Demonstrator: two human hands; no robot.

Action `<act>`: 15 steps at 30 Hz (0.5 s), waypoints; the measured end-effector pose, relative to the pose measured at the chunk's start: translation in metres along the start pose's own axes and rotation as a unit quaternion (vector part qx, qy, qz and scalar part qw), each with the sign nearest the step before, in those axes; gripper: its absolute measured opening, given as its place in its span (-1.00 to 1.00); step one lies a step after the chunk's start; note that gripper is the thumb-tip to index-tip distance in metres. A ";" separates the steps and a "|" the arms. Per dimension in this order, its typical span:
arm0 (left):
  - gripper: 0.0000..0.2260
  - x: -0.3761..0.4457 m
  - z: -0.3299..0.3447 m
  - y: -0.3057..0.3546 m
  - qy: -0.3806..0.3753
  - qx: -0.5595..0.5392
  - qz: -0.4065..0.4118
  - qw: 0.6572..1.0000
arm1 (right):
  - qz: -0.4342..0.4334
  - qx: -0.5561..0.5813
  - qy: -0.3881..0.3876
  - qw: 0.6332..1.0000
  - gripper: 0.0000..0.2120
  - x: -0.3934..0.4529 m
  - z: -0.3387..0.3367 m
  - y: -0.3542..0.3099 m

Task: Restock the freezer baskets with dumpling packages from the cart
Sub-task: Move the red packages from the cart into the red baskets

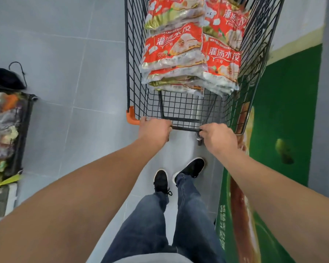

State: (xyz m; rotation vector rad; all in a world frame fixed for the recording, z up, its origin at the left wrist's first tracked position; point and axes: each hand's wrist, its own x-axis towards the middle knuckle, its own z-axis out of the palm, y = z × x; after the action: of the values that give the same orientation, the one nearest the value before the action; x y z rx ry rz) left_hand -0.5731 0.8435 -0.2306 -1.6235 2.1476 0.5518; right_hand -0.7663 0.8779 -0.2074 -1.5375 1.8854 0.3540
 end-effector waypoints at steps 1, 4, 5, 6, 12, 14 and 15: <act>-0.86 0.005 -0.003 0.000 0.000 0.000 -0.005 1.000 | 0.001 0.002 0.005 1.000 -0.74 0.005 -0.004 -0.001; -0.85 0.022 -0.014 0.000 -0.002 -0.024 -0.020 1.000 | 0.009 0.023 0.014 1.000 -0.75 0.021 -0.016 0.001; -0.83 0.028 -0.018 0.001 -0.003 -0.031 -0.024 0.999 | 0.009 0.032 0.015 0.999 -0.75 0.027 -0.019 0.002; -0.81 0.033 -0.021 0.002 -0.003 -0.037 -0.026 0.999 | 0.006 0.041 0.018 0.999 -0.76 0.033 -0.022 0.004; -0.76 0.055 -0.034 0.007 -0.009 -0.058 -0.028 0.998 | -0.046 0.057 0.052 0.996 -0.72 0.054 -0.029 0.014; -0.76 0.060 -0.041 0.007 -0.025 -0.058 -0.028 0.998 | -0.064 0.053 0.034 0.996 -0.68 0.056 -0.035 0.014; -0.76 0.064 -0.046 0.007 -0.036 -0.059 -0.030 0.997 | -0.067 0.052 0.019 0.996 -0.64 0.059 -0.040 0.013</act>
State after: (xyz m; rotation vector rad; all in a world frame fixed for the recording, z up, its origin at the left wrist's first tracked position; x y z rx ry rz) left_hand -0.5988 0.7688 -0.2248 -1.6971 2.0414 0.7201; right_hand -0.7966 0.8131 -0.2180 -1.5999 1.7883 0.1643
